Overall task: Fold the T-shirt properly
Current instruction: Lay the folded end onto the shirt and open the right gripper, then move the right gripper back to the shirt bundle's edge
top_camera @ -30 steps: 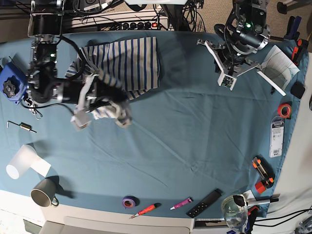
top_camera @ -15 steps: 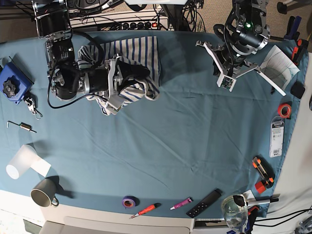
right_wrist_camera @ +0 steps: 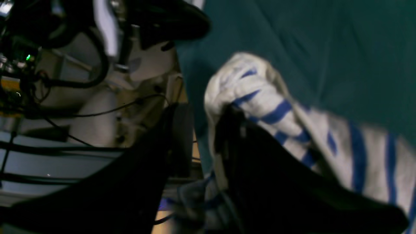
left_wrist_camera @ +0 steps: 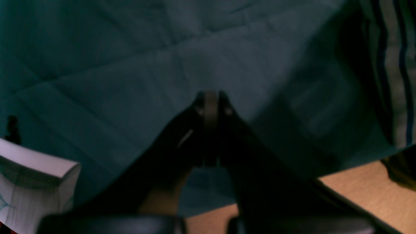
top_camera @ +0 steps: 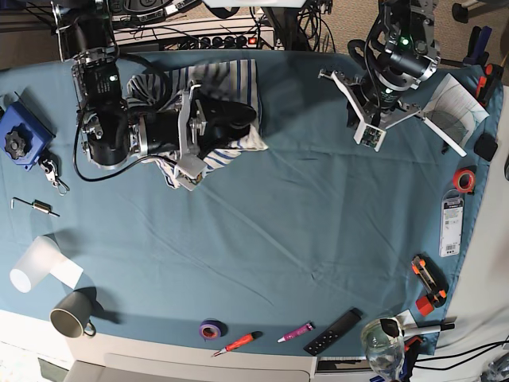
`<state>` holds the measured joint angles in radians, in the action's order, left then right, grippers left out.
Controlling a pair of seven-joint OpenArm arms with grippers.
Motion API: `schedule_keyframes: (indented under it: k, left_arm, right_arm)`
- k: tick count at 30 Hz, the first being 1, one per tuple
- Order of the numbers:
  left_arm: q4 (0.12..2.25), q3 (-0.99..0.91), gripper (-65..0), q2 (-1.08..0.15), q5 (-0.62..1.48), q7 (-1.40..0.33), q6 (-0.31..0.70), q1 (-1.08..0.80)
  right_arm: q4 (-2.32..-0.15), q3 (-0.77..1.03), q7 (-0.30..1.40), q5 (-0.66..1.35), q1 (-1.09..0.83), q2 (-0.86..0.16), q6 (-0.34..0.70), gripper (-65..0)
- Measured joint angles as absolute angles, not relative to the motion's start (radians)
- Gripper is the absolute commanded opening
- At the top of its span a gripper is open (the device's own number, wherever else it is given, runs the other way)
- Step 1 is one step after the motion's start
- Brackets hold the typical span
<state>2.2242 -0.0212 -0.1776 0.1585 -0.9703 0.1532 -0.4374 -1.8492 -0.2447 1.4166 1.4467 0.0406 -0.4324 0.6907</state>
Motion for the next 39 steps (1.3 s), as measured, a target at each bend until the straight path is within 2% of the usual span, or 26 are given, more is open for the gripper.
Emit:
schedule_keyframes:
  k: [6,14,19,25,30,32,39]
  left_arm:
    - [2.224,-0.021,-65.0,-0.178,0.158,-0.970,0.153,-0.438]
    - [2.224,-0.021,-65.0,-0.178,0.158,-0.970,0.153,-0.438]
    - [2.224,-0.021,-65.0,-0.178,0.193,-0.947,0.154,-0.438]
    - [2.224,-0.021,-65.0,-0.178,0.338,-0.880,0.357,-0.416]
    - [2.225,-0.021,-65.0,-0.178,0.413,-0.865,0.432,-0.370]
    - [2.225,-0.020,-65.0,-0.178,0.454,-0.863,0.469,-0.347]
    - [2.178,0.141,-65.0,-0.180,0.443,-0.860,0.473,-0.276]
  right_arm:
    - [-1.892,-0.189,1.420,1.451,0.044,-0.407,0.693,-46.4]
    - [-1.893,0.162,1.420,1.454,0.053,-0.286,0.697,-46.4]
    - [-1.894,0.329,1.418,1.430,0.053,-0.278,0.697,-46.4]
    - [-1.896,0.546,1.421,1.188,0.028,-0.305,0.697,-46.4]
    - [-1.895,0.666,1.421,1.080,-0.045,-0.333,0.696,-46.5]
    - [-1.895,0.698,1.418,1.055,-0.083,-0.339,0.666,-46.5]
    - [-1.895,0.735,1.422,1.048,-0.182,-0.344,0.652,-46.5]
